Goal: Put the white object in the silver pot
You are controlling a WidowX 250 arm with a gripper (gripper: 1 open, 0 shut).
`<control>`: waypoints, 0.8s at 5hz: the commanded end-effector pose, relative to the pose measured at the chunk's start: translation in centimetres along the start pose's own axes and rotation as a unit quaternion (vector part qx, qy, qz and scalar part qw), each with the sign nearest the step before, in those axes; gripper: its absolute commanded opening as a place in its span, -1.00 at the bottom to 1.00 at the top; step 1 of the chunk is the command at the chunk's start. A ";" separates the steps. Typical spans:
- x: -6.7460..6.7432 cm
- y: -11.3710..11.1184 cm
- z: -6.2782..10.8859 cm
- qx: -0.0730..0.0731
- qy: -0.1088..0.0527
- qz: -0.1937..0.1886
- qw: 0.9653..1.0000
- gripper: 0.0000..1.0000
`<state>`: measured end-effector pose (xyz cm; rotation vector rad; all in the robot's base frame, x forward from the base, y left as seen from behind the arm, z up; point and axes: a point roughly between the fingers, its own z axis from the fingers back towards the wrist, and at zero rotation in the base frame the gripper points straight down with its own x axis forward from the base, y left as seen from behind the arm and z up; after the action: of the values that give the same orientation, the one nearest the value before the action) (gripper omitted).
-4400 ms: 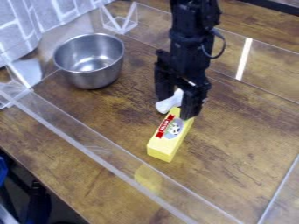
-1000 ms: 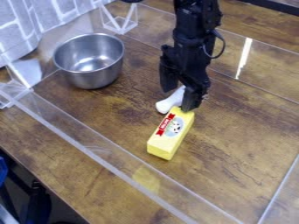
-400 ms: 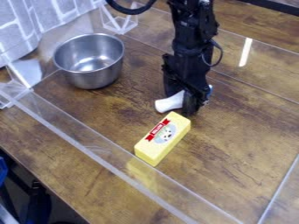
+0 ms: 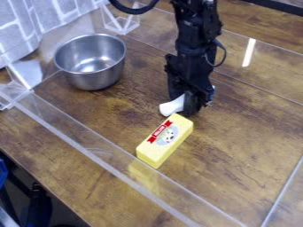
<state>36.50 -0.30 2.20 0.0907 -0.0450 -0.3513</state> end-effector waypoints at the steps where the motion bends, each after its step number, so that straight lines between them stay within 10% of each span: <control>1: 0.1 0.7 2.1 0.008 -0.013 0.009 1.000 -1.00; 4: 0.1 1.0 6.0 0.015 -0.020 0.018 1.000 -1.00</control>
<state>35.55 -0.05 5.08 0.0975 0.0043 -0.3240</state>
